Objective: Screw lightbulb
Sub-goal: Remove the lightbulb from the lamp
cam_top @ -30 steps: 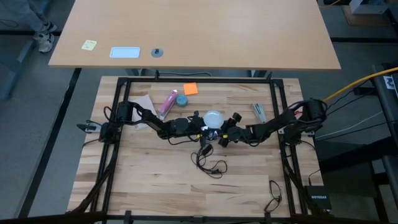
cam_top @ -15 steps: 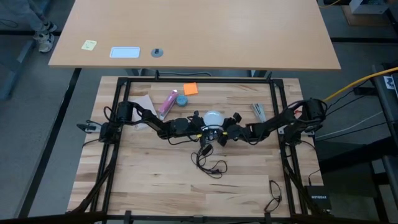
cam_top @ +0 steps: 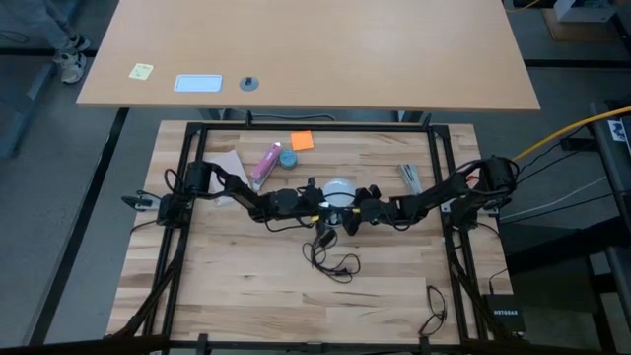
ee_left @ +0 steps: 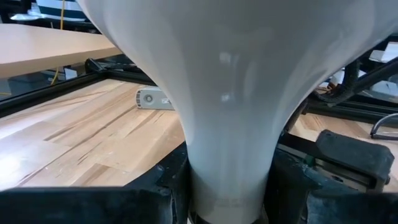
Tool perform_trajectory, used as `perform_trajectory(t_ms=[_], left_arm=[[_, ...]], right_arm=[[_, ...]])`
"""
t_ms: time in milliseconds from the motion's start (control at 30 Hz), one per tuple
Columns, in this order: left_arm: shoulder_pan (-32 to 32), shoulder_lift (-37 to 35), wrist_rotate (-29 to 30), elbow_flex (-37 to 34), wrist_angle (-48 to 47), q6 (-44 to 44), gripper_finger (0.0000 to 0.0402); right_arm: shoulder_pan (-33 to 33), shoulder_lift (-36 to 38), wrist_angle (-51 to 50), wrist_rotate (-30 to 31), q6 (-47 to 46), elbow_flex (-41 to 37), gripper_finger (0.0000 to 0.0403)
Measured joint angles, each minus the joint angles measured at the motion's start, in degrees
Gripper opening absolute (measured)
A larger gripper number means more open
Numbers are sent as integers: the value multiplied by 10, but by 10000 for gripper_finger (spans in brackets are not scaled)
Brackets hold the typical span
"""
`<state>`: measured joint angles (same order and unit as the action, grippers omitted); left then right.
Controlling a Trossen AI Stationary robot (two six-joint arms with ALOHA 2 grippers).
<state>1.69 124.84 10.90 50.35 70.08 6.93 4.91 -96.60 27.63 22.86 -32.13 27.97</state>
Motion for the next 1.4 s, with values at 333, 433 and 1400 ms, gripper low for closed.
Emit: perform_trajectory(t_ms=[333,433,1400], left_arm=[[-1,-1,5,-2,1,-4,139],[-1,-1,6,-2,2,-3,139],[-14,-8,17,0,-10,-4,139]], right_arm=[[21,-2,-21,-1,-11,25,209],[33,-2,-36,0,-52,29,209],[80,58,-100,112,90,34,209]])
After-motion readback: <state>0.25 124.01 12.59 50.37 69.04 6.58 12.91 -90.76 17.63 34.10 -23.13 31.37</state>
